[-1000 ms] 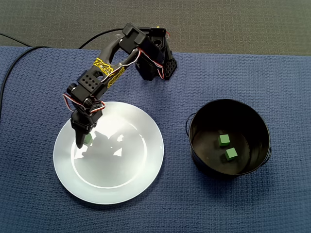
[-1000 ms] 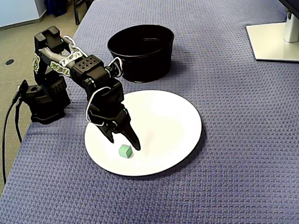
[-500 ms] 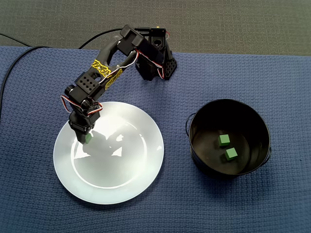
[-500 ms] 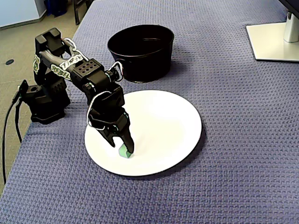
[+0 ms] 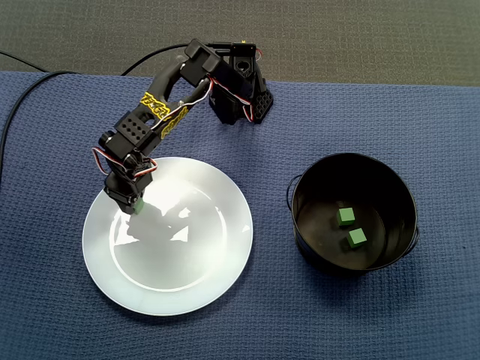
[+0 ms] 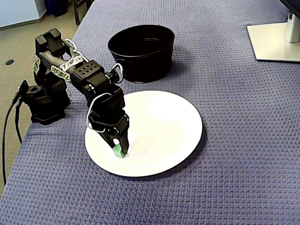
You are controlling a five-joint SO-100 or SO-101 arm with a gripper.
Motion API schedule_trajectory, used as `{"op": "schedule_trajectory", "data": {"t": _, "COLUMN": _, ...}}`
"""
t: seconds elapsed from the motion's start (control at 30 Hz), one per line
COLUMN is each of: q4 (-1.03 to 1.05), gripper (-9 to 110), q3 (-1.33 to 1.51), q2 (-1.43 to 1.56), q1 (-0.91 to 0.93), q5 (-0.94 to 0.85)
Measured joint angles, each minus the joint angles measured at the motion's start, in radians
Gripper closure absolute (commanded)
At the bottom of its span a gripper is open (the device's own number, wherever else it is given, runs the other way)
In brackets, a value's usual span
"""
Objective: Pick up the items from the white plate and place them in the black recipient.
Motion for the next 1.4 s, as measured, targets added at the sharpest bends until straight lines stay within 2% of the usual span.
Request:
{"op": "schedule_trajectory", "data": {"t": 0.23, "q4": 0.066, "gripper": 102, "q3": -0.140, "q2": 0.219, "q1": 0.018, "q5": 0.000}}
{"op": "schedule_trajectory", "data": {"t": 0.43, "q4": 0.117, "gripper": 102, "q3": -0.264, "q2": 0.497, "q1": -0.137, "q5": -0.006}}
{"op": "schedule_trajectory", "data": {"t": 0.53, "q4": 0.120, "gripper": 102, "q3": -0.262, "q2": 0.617, "q1": -0.296, "q5": -0.037}}
{"op": "schedule_trajectory", "data": {"t": 0.67, "q4": 0.097, "gripper": 102, "q3": -0.207, "q2": 0.761, "q1": -0.603, "q5": -0.098}}
{"op": "schedule_trajectory", "data": {"t": 0.87, "q4": -0.074, "gripper": 102, "q3": 0.021, "q2": 0.891, "q1": -1.101, "q5": -0.247}}
{"op": "schedule_trajectory", "data": {"t": 0.97, "q4": -0.170, "gripper": 102, "q3": 0.167, "q2": 0.900, "q1": -1.290, "q5": -0.333}}
{"op": "schedule_trajectory", "data": {"t": 1.07, "q4": -0.232, "gripper": 102, "q3": 0.262, "q2": 0.844, "q1": -1.402, "q5": -0.393}}
{"op": "schedule_trajectory", "data": {"t": 1.4, "q4": -0.413, "gripper": 102, "q3": 0.328, "q2": 0.488, "q1": -1.436, "q5": -0.400}}
